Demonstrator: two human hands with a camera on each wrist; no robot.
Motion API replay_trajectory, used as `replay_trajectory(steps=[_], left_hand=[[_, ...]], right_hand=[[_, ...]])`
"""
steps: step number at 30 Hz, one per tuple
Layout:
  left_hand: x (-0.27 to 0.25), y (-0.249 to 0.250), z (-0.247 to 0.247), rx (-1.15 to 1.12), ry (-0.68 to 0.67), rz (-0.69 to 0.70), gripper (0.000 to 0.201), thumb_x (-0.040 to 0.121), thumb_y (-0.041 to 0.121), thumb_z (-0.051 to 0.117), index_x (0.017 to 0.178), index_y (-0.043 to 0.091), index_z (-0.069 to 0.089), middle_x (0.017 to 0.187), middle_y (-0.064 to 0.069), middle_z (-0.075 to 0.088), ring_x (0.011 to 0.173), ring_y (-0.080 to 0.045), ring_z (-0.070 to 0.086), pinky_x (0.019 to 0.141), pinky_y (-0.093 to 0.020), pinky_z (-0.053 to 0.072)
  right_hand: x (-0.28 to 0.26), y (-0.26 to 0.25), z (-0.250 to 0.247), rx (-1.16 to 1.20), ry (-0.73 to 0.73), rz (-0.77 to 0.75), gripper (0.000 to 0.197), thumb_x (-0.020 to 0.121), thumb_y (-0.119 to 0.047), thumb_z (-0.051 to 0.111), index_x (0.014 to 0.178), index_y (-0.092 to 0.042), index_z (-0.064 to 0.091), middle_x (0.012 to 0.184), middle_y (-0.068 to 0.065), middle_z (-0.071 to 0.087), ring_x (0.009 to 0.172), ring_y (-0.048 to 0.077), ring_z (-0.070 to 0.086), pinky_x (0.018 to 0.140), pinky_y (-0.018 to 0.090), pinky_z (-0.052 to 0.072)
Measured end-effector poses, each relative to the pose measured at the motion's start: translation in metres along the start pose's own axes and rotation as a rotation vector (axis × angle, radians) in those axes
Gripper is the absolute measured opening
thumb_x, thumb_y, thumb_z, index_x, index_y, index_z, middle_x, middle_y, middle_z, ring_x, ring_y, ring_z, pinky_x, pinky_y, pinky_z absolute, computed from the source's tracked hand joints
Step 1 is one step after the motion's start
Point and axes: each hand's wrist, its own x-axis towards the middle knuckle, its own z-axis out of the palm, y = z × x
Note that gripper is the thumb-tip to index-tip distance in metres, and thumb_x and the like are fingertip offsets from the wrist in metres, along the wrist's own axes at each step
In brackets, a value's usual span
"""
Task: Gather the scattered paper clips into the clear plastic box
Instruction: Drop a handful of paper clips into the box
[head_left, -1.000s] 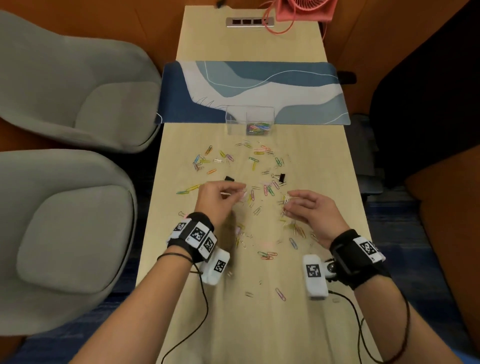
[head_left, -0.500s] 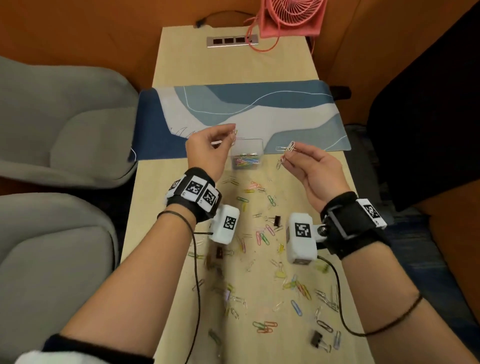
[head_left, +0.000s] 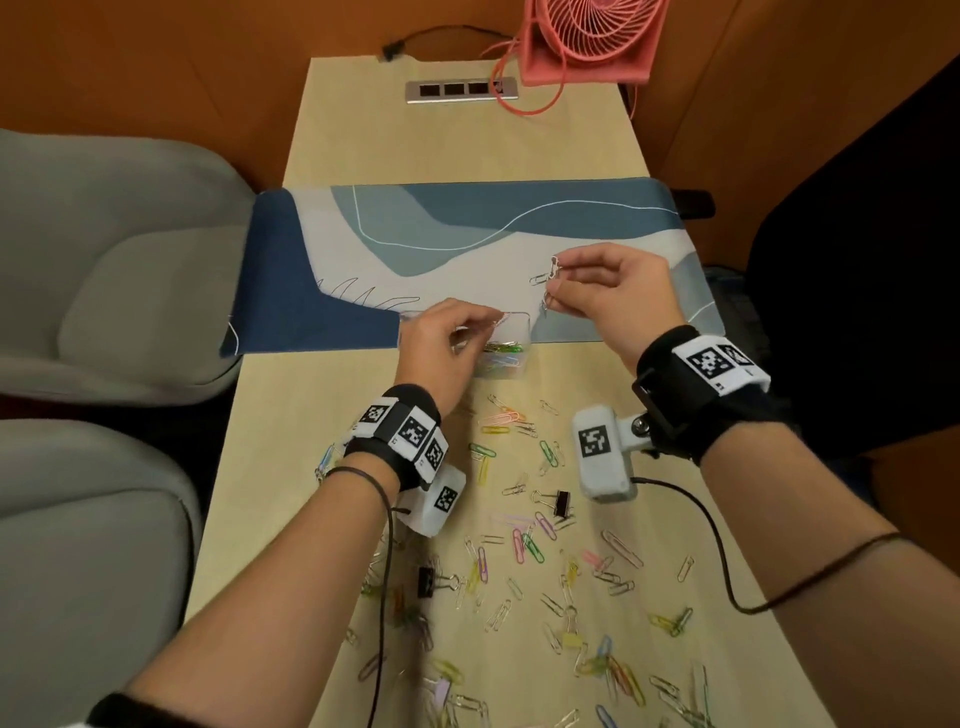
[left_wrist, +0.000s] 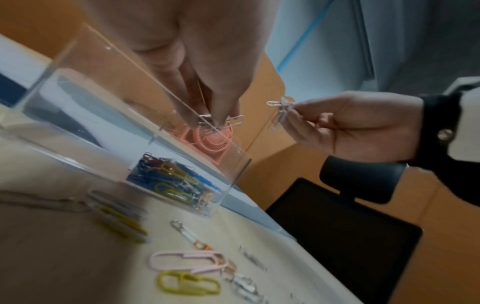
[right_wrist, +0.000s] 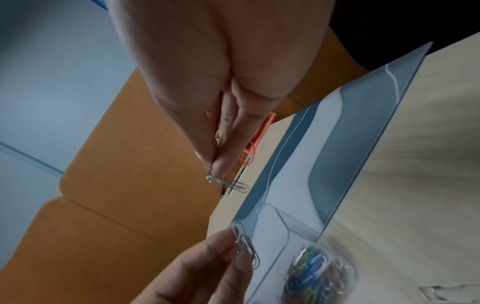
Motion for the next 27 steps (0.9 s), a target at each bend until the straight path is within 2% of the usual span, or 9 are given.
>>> replay_trajectory(steps=[5,7,9,11,12,16,20,23,27], left_hand=[[-0.001,-0.004,-0.003,0.095,-0.027,0.025,0.021,0.082,0.01,0.076,0.101,0.018,0.076,0.095,0.007,0.071,0.089,-0.003,0.064,0.086,-0.024,0.053],[-0.002,-0.003,-0.005,0.127,-0.006,0.061,0.02,0.081,0.012,0.076,0.099,0.019,0.075,0.095,0.007,0.069,0.088,-0.003,0.062,0.086,-0.025,0.052],[-0.005,-0.003,-0.009,0.161,0.034,0.062,0.016,0.082,0.011,0.075,0.096,0.019,0.075,0.093,0.008,0.067,0.087,-0.005,0.06,0.085,-0.028,0.051],[-0.011,-0.004,-0.014,0.193,0.063,0.047,0.013,0.083,0.01,0.072,0.091,0.02,0.074,0.092,0.007,0.064,0.088,-0.009,0.059,0.083,-0.033,0.051],[-0.015,-0.005,-0.016,0.204,0.072,0.043,0.013,0.083,0.01,0.07,0.09,0.02,0.073,0.091,0.007,0.064,0.089,-0.011,0.058,0.083,-0.034,0.05],[-0.03,-0.007,-0.026,0.218,0.095,0.016,0.012,0.084,0.012,0.067,0.091,0.02,0.073,0.093,0.005,0.062,0.092,-0.016,0.056,0.085,-0.034,0.047],[-0.05,0.001,-0.036,0.202,0.073,0.008,0.015,0.084,0.012,0.067,0.094,0.022,0.072,0.09,0.005,0.06,0.087,-0.014,0.054,0.083,-0.031,0.046],[-0.069,0.011,-0.047,0.172,0.044,0.01,0.02,0.083,0.009,0.067,0.096,0.023,0.071,0.092,0.005,0.06,0.088,-0.012,0.054,0.084,-0.028,0.045],[-0.127,0.014,-0.057,0.144,-0.038,-0.096,0.02,0.085,0.012,0.067,0.099,0.027,0.071,0.098,0.011,0.056,0.096,-0.009,0.054,0.088,-0.027,0.046]], right_hand=[[0.006,0.02,0.017,-0.135,-0.031,-0.041,0.02,0.076,0.002,0.075,0.091,-0.011,0.071,0.086,0.013,0.071,0.076,0.024,0.072,0.074,0.033,0.06],[0.007,0.026,0.026,-0.346,-0.044,-0.151,0.018,0.076,-0.003,0.074,0.088,-0.016,0.072,0.082,0.003,0.072,0.072,0.015,0.071,0.074,0.02,0.057],[0.006,0.027,0.035,-0.561,-0.09,-0.271,0.016,0.076,-0.006,0.072,0.087,-0.018,0.073,0.078,-0.005,0.071,0.069,0.005,0.066,0.074,-0.001,0.042],[0.004,0.028,0.042,-0.701,-0.158,-0.338,0.014,0.078,-0.006,0.069,0.087,-0.016,0.073,0.078,-0.005,0.07,0.069,0.004,0.063,0.073,-0.006,0.035],[0.004,0.029,0.045,-0.763,-0.195,-0.361,0.015,0.079,-0.005,0.067,0.087,-0.016,0.073,0.077,-0.004,0.07,0.07,0.006,0.062,0.076,-0.002,0.039],[0.008,0.034,0.052,-0.966,-0.269,-0.369,0.019,0.081,-0.005,0.06,0.086,-0.017,0.074,0.08,0.0,0.071,0.074,0.014,0.061,0.08,0.031,0.055],[0.001,0.033,0.057,-1.087,-0.26,-0.329,0.02,0.086,-0.016,0.059,0.098,-0.02,0.075,0.097,0.005,0.072,0.088,0.023,0.065,0.084,0.036,0.055],[-0.016,0.022,0.057,-1.102,-0.245,-0.355,0.023,0.089,-0.02,0.058,0.106,-0.021,0.072,0.109,0.002,0.07,0.1,0.021,0.063,0.089,0.032,0.051],[-0.071,0.016,0.035,-1.063,-0.207,-0.384,0.02,0.088,-0.018,0.059,0.104,-0.019,0.072,0.105,-0.001,0.07,0.094,0.017,0.062,0.085,0.03,0.05]])
